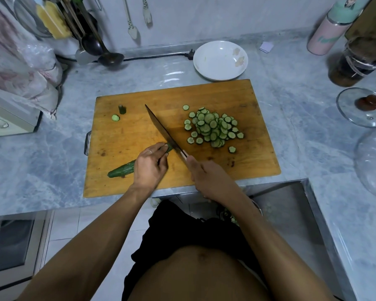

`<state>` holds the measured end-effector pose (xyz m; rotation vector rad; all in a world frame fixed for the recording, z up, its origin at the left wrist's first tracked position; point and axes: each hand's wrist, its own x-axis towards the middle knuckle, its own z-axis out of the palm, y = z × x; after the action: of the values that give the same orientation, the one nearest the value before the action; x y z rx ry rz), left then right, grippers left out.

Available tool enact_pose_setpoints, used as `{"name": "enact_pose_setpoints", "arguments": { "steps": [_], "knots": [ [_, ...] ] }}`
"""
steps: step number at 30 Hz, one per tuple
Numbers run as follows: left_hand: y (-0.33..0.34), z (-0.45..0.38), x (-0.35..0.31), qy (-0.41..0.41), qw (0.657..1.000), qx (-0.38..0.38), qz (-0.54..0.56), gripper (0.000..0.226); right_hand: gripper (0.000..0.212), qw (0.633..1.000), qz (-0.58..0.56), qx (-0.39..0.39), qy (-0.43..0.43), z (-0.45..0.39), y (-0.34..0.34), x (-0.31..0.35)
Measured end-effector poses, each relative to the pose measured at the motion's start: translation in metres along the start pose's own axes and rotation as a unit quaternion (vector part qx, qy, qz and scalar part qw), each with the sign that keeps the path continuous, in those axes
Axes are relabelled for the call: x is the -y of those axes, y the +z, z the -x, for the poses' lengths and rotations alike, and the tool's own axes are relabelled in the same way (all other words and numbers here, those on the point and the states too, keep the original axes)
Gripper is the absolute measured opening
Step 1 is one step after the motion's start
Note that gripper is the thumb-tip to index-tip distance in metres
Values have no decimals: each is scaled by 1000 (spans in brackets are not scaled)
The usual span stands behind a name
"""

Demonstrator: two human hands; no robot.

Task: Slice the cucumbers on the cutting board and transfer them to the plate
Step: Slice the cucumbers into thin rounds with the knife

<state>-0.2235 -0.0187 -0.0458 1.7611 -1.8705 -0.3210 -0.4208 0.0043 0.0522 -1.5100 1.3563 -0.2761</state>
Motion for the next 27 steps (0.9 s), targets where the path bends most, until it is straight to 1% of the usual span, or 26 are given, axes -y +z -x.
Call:
{"name": "enact_pose_setpoints", "arguments": {
  "steps": [5,8,14,19,24,27],
  "knots": [
    [0,-1,0,3,1000,-2,-4,29,76,1000,19,-3,-6,3,3,-2],
    [1,-1,0,-1,1000,-3,-7,29,78,1000,27,3,-6,3,3,-4],
    [4,1,0,-1,1000,-1,-14,30,65,998,59,8,2,-7,11,-3],
    [3,1,-3,-5,1000,-10,0,30,61,997,71,3,-4,-13,19,-7],
    [0,0,-7,-11,1000,-12,12,32,70,999,32,-22,14,-19,12,-14],
    [-2,0,-10,-14,1000,-16,19,31,71,999,6,-42,24,-20,1,-20]
  ]
}}
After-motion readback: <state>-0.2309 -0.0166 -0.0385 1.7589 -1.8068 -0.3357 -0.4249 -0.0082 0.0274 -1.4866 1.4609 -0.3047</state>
